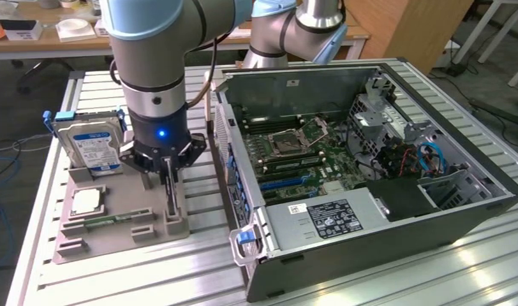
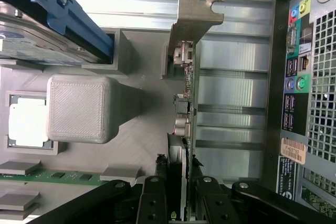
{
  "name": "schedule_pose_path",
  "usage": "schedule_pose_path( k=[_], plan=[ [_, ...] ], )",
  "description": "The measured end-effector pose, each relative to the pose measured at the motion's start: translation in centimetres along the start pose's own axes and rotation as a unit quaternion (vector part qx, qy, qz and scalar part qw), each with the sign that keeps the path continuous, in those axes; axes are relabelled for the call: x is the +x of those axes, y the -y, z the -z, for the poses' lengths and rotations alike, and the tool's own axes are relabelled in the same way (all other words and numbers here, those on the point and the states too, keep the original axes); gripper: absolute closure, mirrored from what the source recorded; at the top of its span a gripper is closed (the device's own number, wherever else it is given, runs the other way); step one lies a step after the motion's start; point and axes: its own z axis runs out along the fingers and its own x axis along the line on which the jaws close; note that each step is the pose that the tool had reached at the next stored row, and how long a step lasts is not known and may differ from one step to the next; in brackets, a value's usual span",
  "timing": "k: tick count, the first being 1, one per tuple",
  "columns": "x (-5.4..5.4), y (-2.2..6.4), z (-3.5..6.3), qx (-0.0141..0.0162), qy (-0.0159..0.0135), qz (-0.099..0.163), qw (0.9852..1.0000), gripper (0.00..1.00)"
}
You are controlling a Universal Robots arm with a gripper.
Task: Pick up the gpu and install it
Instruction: 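Pick up the gpu and move the gpu toward the slot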
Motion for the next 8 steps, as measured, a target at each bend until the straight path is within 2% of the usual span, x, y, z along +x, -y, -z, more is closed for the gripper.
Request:
schedule_pose_path(
  k=[8],
  plan=[
    [0.01, -0.01, 0.21, 0.0, 0.0, 0.0, 1.0, 0.73]
  ],
)
